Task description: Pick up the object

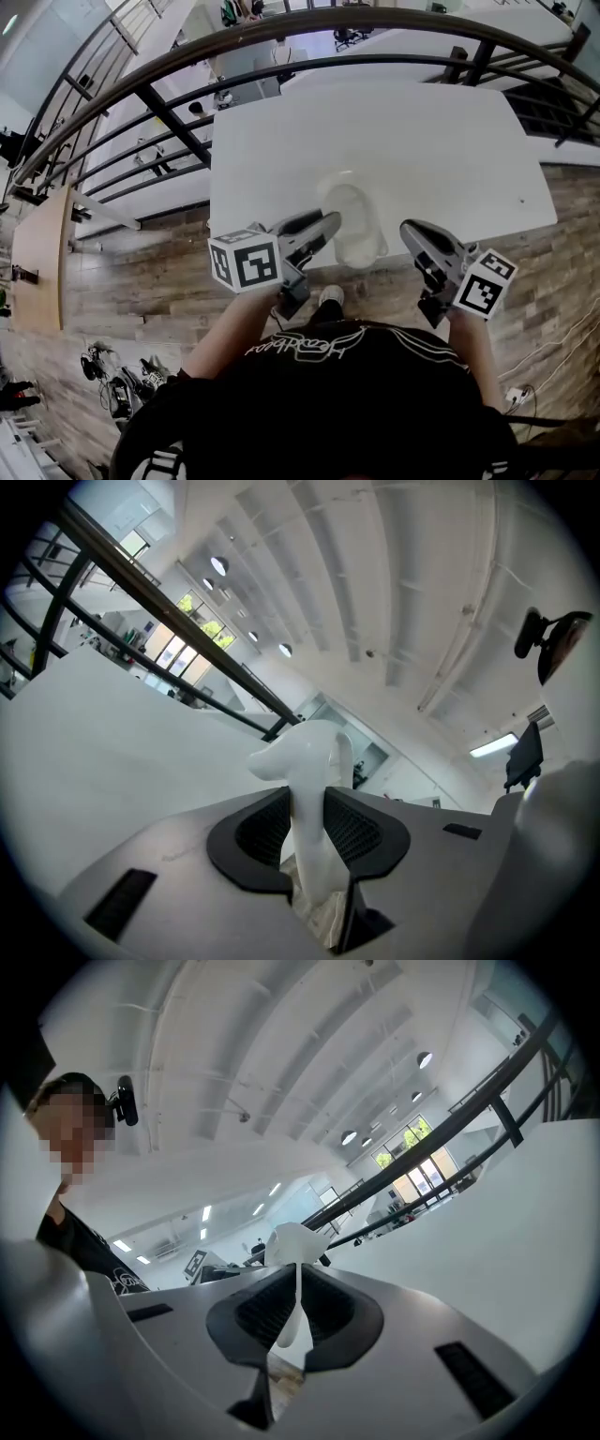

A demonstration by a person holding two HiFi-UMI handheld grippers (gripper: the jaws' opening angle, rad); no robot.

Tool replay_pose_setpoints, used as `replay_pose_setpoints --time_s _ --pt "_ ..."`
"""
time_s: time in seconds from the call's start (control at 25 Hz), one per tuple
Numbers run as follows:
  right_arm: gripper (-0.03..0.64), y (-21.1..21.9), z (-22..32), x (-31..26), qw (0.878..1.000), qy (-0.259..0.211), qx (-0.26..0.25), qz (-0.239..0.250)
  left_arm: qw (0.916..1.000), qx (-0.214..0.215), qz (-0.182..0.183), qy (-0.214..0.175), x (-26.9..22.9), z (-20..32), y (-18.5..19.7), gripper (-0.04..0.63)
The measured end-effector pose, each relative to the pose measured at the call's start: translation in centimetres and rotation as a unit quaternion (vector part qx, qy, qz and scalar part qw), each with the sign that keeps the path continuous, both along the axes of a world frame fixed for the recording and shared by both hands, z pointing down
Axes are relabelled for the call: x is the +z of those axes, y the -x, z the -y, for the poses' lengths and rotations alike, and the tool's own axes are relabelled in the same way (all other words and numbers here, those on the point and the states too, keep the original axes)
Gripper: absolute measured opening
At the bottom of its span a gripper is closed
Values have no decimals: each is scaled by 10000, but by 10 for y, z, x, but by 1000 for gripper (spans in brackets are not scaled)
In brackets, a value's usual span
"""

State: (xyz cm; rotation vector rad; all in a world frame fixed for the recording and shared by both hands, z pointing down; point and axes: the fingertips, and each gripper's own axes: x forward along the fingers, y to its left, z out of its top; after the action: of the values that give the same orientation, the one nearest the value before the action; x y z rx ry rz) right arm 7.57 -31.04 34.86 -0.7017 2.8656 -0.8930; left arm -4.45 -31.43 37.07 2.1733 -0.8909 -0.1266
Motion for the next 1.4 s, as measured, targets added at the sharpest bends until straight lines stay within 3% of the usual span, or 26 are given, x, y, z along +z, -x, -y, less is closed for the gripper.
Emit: replay_pose_setpoints --time_s 0.16,0.44,0.76,1.4 --pt "25 0 -15 -18 9998 -171 -71 -11 9995 23 -296 -92 -21 -18 -1 116" --pt "25 -27 -120 -64 9979 -654 -14 -23 9979 1 -298 -567 -69 -130 -24 115" --pt "25 -44 -184 -80 9953 -964 -39 -19 9952 3 -270 -941 -98 -199 -40 115" --pt "23 -62 -220 -86 9938 -1110 -105 0 9955 120 -205 -921 -105 -235 -66 117"
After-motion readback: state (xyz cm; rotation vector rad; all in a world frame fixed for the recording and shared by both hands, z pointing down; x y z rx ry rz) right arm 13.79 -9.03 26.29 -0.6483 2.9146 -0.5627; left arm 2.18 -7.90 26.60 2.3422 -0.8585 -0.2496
